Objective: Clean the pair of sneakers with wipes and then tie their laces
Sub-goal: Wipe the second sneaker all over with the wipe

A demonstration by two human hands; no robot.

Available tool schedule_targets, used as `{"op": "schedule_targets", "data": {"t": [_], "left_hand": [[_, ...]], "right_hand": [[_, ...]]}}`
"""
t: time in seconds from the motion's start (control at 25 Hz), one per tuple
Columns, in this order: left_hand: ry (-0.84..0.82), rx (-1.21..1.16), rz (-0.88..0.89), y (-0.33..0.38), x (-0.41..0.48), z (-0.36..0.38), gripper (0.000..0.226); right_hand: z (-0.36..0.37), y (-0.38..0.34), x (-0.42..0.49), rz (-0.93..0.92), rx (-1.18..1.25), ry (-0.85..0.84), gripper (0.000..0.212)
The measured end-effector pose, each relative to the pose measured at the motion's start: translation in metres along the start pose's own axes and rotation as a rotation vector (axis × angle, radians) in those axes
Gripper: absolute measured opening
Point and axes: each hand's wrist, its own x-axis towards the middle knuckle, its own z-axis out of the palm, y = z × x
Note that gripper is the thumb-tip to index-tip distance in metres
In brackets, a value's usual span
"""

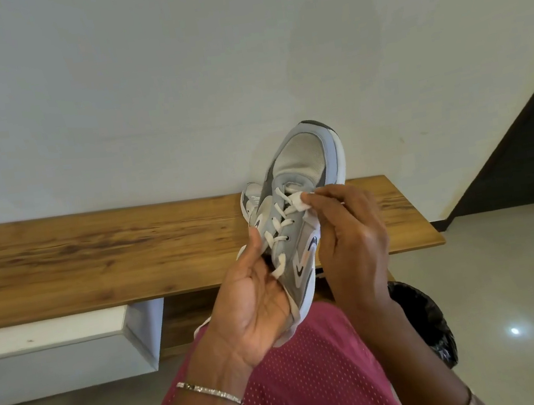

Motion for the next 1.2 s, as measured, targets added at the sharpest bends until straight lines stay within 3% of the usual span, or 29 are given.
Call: {"op": "schedule_targets", "data": {"t": [0.36,0.6,0.84,0.96,1.04,1.2], "left_hand": [[0.022,-0.094,-0.063,0.007,0.001,-0.004,0.061],[0.059,0.047,-0.003,0.002,-0.001,0.001,0.053],[0.098,0.047,-0.034,0.009,0.0,-0.005,0.059],[0.088,0.036,-0.023,0.006,0.001,-0.006,0.057],[0.087,0.069,-0.007,0.004,0.0,-0.003,0.053],[0.108,0.089,0.012,0.001,-0.001,0.002,0.051]], "right_hand": [[-0.004,-0.018,-0.048,-0.104,0.095,-0.146,0.015],[0.003,-0.001,-0.011,-0.058,-0.018,-0.009,0.023],[-0.002,-0.02,-0.051,-0.081,0.134,-0.11,0.018],[0.0,-0.012,-0.041,-0.077,0.107,-0.116,0.028],[0.002,-0.003,-0.024,-0.065,0.024,-0.066,0.016],[0.002,0.009,-0.002,0.005,0.015,0.049,0.02]]}}
